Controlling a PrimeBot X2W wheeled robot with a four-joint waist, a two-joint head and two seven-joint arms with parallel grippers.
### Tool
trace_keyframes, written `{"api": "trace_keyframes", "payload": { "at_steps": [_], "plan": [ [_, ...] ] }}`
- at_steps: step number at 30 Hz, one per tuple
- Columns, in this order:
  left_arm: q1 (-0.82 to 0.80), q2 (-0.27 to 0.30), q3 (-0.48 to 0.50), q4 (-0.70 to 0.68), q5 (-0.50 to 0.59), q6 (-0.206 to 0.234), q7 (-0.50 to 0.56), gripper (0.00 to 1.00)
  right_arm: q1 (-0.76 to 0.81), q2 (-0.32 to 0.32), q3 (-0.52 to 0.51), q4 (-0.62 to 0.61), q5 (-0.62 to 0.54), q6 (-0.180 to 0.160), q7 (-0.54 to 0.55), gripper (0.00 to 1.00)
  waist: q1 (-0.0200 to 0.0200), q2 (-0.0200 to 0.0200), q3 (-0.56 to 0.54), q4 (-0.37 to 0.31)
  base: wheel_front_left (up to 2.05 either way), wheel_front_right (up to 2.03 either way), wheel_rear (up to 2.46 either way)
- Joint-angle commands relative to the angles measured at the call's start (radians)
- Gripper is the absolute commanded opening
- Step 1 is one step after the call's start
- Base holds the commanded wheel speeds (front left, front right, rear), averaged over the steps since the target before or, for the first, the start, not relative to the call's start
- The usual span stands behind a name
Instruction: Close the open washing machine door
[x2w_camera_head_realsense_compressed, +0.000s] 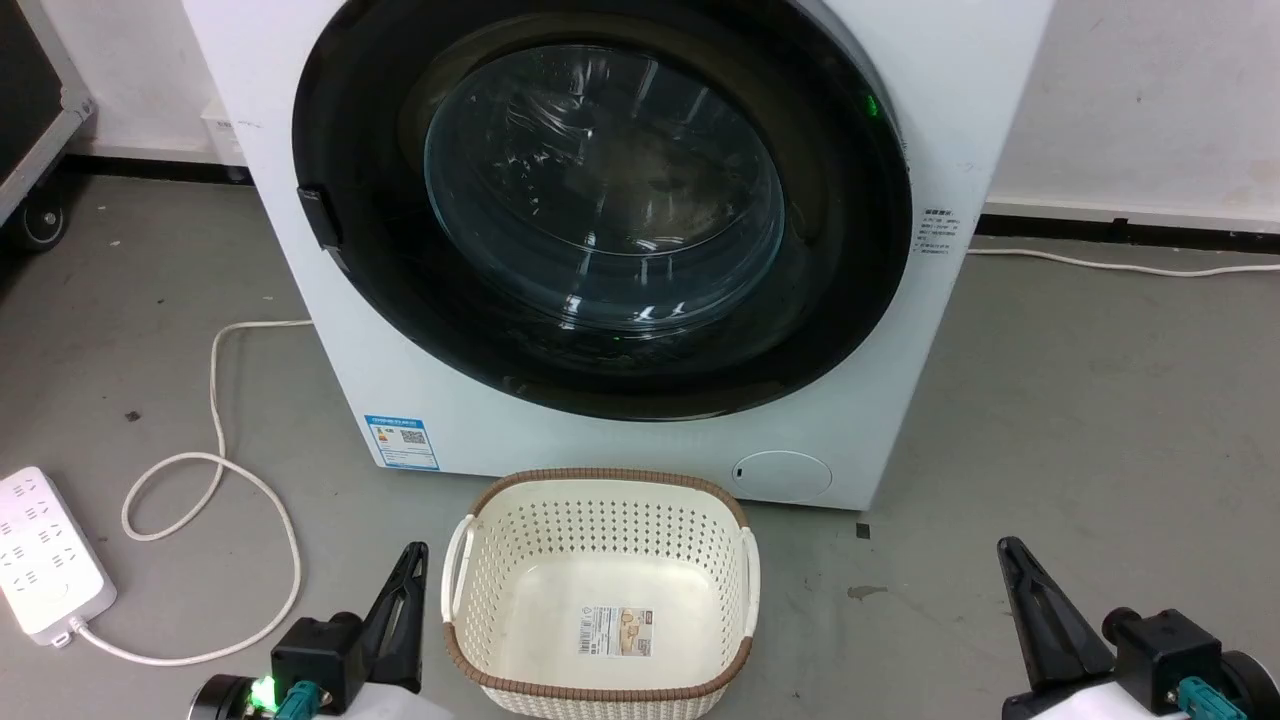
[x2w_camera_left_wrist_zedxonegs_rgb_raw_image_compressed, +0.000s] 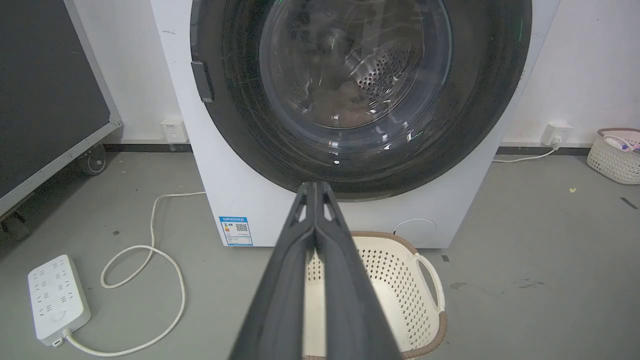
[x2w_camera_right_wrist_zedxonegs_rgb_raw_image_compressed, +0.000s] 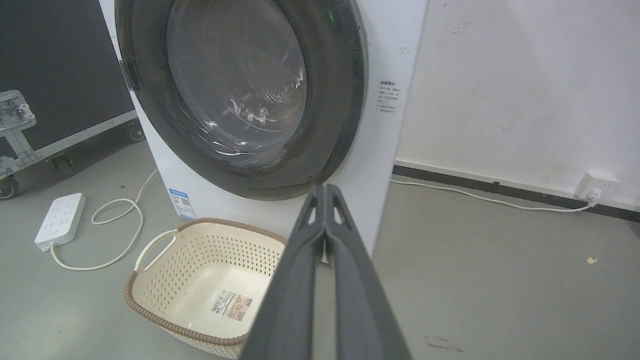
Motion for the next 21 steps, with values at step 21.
{"api": "trace_keyframes", "payload": {
  "at_steps": [21],
  "plan": [
    [-0.020, -0.008, 0.012, -0.040, 0.026, 0.029, 0.055, 0.00, -0.034, 0.003, 0.011, -0.024, -0.007, -0.001, 0.055, 0.00, -0.0001, 0.0000, 0.007, -0.011, 0.00, 0.00, 0.00]
  ]
}}
